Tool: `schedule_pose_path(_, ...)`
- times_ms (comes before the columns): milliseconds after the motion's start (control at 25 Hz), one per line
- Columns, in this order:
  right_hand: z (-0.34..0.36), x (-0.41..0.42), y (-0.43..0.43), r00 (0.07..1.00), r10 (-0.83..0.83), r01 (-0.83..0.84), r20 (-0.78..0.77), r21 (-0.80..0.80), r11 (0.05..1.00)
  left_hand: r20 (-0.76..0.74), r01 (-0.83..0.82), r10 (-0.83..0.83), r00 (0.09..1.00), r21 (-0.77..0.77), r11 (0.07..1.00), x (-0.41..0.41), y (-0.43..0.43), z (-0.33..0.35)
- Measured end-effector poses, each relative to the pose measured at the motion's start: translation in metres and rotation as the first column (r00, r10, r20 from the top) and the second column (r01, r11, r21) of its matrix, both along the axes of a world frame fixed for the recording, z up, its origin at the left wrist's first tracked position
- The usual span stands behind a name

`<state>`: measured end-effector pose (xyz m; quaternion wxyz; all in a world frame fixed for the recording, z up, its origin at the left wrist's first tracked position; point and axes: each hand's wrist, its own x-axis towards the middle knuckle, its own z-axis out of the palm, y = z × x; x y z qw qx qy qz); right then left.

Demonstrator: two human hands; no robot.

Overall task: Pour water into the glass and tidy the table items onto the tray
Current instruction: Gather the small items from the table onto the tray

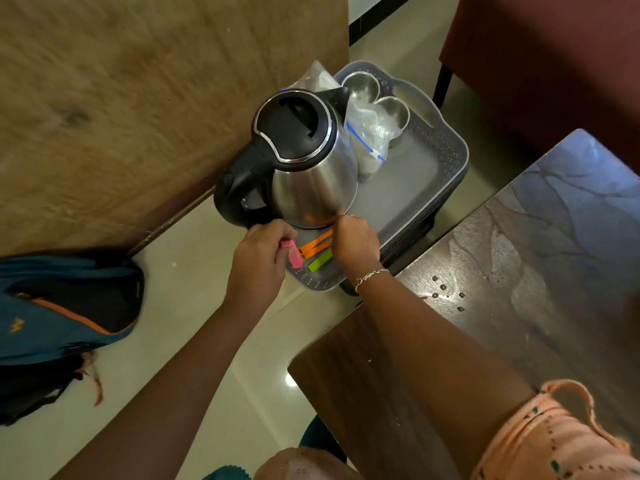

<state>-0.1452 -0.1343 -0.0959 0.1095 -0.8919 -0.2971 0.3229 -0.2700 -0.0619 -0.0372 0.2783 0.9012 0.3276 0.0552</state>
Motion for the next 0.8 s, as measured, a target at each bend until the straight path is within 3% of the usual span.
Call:
schedule_pose_path(160,0.001,0.006,-0.002,1.000,0.027,-0.027,0.008,0.026,0.999,-0.093,0.172,-0.174,0.980,-0.027,0.985,0.020,0.000,-0.003)
schedule_pose_path(320,0.009,0.027,-0.020,0.981,-0.192,0.179,0.035,0.230,0.956,-0.180,0.438,-0.451,0.874,-0.110,0.892,0.052,0.000,-0.024)
schedule_pose_path(520,0.026,0.042,-0.067,0.902,-0.432,0.381,0.004,0.462,0.801,-0.265,0.418,-0.491,0.830,-0.289,0.861,0.087,-0.012,-0.047)
schedule_pose_path(800,0.021,0.042,-0.110,0.842,-0.539,0.478,-0.016,0.483,0.733,-0.459,0.383,-0.505,0.731,-0.337,0.860,0.095,-0.025,-0.069)
